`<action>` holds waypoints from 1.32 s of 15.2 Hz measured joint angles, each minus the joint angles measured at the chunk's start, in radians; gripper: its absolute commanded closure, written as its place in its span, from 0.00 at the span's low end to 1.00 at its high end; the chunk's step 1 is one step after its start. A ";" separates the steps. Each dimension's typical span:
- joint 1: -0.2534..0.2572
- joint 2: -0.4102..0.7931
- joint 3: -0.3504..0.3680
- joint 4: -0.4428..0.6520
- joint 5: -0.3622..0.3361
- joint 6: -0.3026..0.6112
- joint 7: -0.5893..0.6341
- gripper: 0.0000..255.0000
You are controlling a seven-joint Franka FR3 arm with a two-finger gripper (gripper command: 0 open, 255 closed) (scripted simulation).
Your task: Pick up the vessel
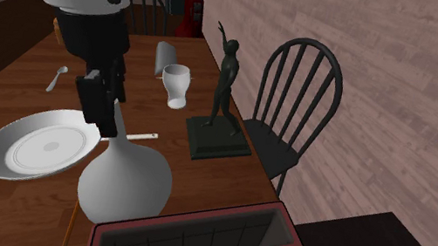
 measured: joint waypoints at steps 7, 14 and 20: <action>0.001 -0.001 0.000 -0.008 0.000 0.008 0.000 1.00; -0.003 0.006 -0.001 0.027 0.002 -0.023 -0.001 1.00; -0.016 0.029 -0.002 0.140 0.010 -0.114 -0.003 1.00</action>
